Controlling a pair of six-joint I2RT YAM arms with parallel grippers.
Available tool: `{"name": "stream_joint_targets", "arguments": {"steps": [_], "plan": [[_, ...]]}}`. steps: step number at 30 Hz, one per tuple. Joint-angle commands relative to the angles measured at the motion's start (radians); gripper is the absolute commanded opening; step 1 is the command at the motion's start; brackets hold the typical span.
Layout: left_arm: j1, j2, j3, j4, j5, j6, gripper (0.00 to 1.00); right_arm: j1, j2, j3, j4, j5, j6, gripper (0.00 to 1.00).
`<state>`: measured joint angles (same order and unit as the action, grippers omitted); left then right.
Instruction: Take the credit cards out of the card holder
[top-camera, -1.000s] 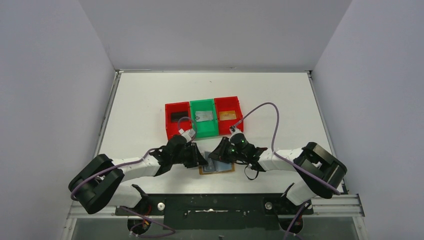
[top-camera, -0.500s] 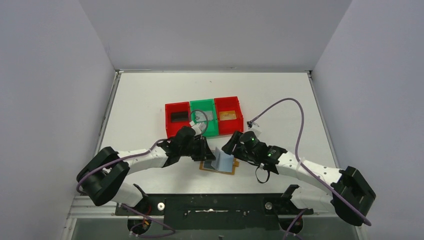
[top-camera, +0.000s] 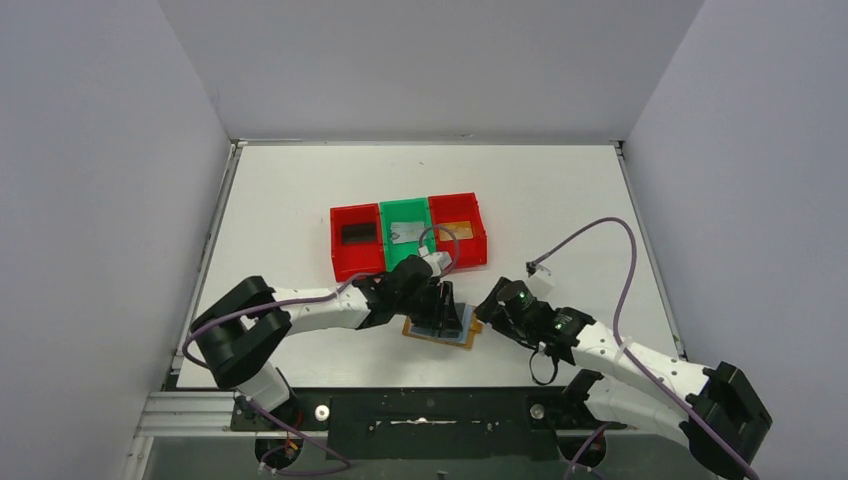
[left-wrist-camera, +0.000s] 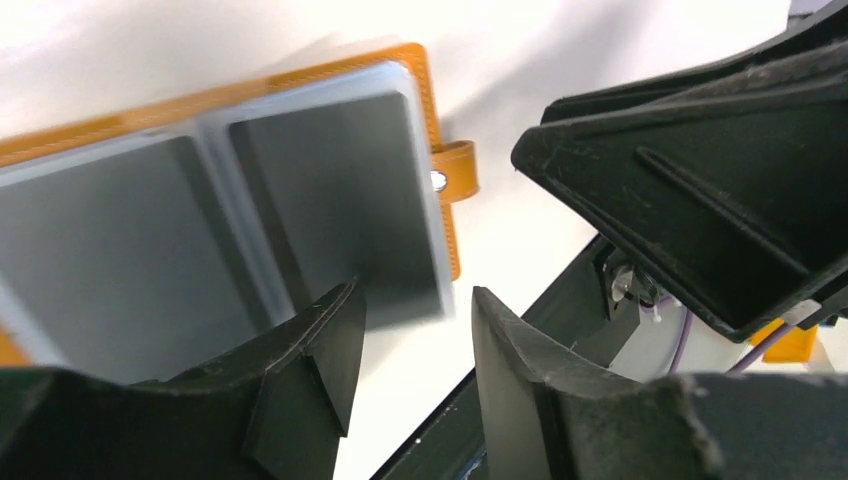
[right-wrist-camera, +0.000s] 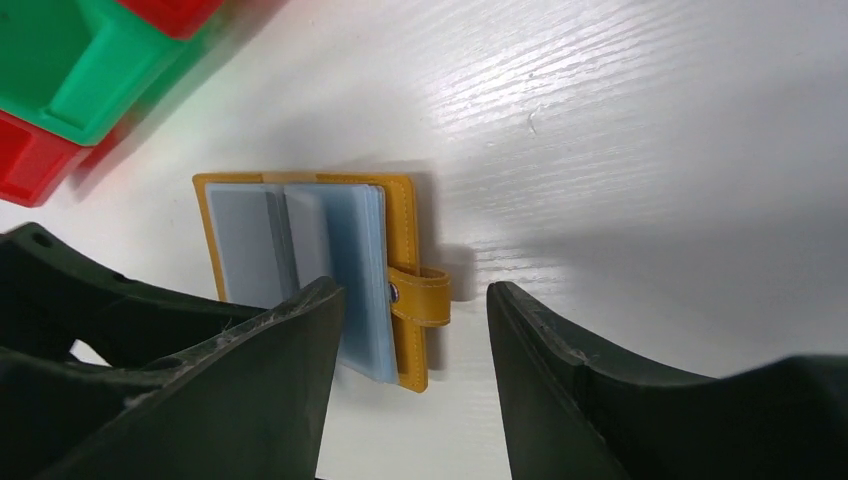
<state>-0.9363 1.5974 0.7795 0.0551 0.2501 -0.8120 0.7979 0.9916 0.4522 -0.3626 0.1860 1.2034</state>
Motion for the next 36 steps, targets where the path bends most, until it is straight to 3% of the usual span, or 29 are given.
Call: {"name": "stream_joint_targets", "arguments": {"steps": [1,4,7,9,14,18,20,23,26,30,36], "plan": [[-0.037,0.030,0.076,0.058,0.054,0.023,0.44,-0.006,-0.101,-0.006,-0.022,0.108,0.056,0.55],[-0.045,0.010,0.091,0.005,-0.036,0.028,0.45,-0.008,-0.144,-0.011,-0.024,0.122,0.057,0.55],[-0.041,-0.144,0.028,-0.057,-0.234,-0.026,0.46,-0.008,-0.170,-0.019,0.021,0.087,0.018,0.54],[-0.011,-0.243,-0.042,-0.056,-0.290,-0.061,0.51,-0.009,-0.166,-0.029,0.083,0.039,-0.009,0.54],[0.095,-0.360,-0.155,-0.101,-0.264,-0.076,0.53,-0.009,-0.050,-0.005,0.204,-0.090,-0.067,0.50],[0.111,-0.404,-0.189,-0.112,-0.268,-0.081,0.53,0.009,0.085,0.072,0.226,-0.160,-0.126,0.37],[0.115,-0.420,-0.202,-0.114,-0.278,-0.092,0.53,0.034,0.131,0.114,0.191,-0.134,-0.140,0.29],[0.119,-0.444,-0.219,-0.121,-0.291,-0.105,0.53,0.093,0.171,0.181,0.109,-0.027,-0.154,0.24],[0.121,-0.466,-0.227,-0.124,-0.291,-0.110,0.53,0.134,0.220,0.244,0.044,0.030,-0.178,0.23],[0.124,-0.476,-0.218,-0.118,-0.281,-0.108,0.53,0.135,0.324,0.272,0.059,-0.024,-0.204,0.22],[0.124,-0.450,-0.218,-0.070,-0.226,-0.104,0.53,0.118,0.422,0.240,0.038,0.004,-0.166,0.23]]}}
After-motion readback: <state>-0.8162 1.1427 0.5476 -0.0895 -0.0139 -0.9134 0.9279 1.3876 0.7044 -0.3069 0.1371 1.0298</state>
